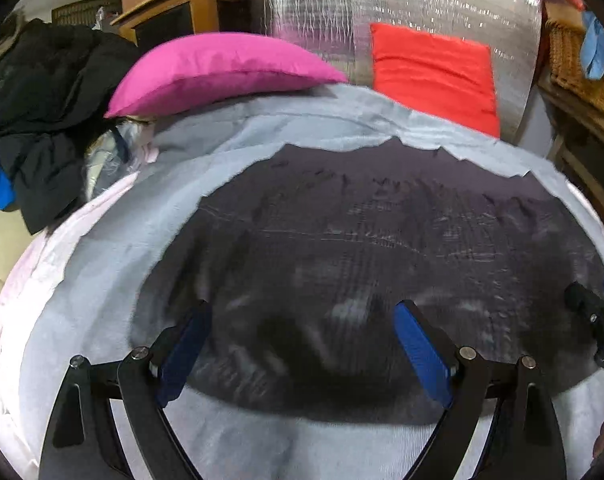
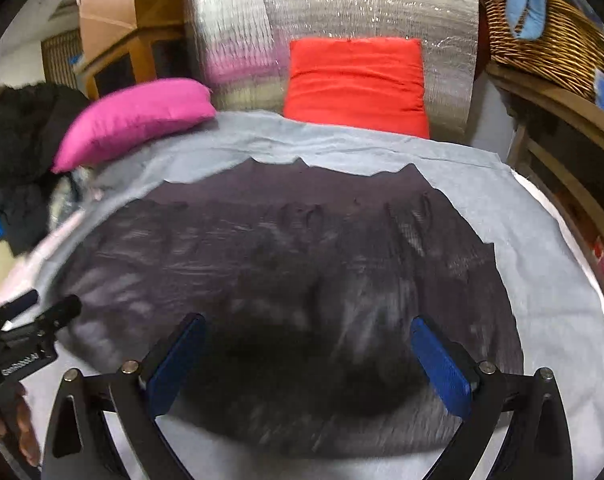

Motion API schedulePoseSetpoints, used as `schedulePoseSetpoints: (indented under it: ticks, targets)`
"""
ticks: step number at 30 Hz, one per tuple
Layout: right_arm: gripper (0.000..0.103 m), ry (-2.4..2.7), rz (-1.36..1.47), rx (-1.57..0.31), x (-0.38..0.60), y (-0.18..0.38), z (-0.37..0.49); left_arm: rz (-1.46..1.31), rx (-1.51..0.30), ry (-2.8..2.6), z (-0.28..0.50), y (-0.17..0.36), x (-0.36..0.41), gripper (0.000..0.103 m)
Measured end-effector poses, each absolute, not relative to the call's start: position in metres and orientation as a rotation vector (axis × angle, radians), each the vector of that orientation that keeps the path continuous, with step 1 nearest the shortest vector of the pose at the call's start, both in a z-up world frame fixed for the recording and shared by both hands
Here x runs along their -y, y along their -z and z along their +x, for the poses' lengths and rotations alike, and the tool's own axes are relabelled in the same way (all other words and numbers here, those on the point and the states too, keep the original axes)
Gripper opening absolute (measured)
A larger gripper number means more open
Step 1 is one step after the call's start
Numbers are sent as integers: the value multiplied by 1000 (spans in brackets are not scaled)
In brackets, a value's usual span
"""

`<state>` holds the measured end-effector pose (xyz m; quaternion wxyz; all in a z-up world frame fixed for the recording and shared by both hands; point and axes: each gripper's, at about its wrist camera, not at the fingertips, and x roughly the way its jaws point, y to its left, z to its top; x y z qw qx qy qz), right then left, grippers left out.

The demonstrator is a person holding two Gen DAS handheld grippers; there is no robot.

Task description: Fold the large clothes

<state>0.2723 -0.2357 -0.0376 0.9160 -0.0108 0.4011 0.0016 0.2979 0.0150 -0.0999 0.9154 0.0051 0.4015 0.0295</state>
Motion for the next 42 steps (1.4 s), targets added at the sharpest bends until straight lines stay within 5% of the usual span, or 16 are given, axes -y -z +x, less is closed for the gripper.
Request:
schedulePoseSetpoints:
  ticks: [3, 23, 42]
  targets:
    - [103, 30, -30, -973, 248, 76, 294, 37, -902, -74, 314, 127, -11, 94]
    - [103, 39, -28, -914, 259, 36, 291, -43, -831, -92, 313, 99, -49, 100]
    - [103, 36, -9, -1012, 276, 77, 308, -25, -914, -92, 329, 135, -64, 102]
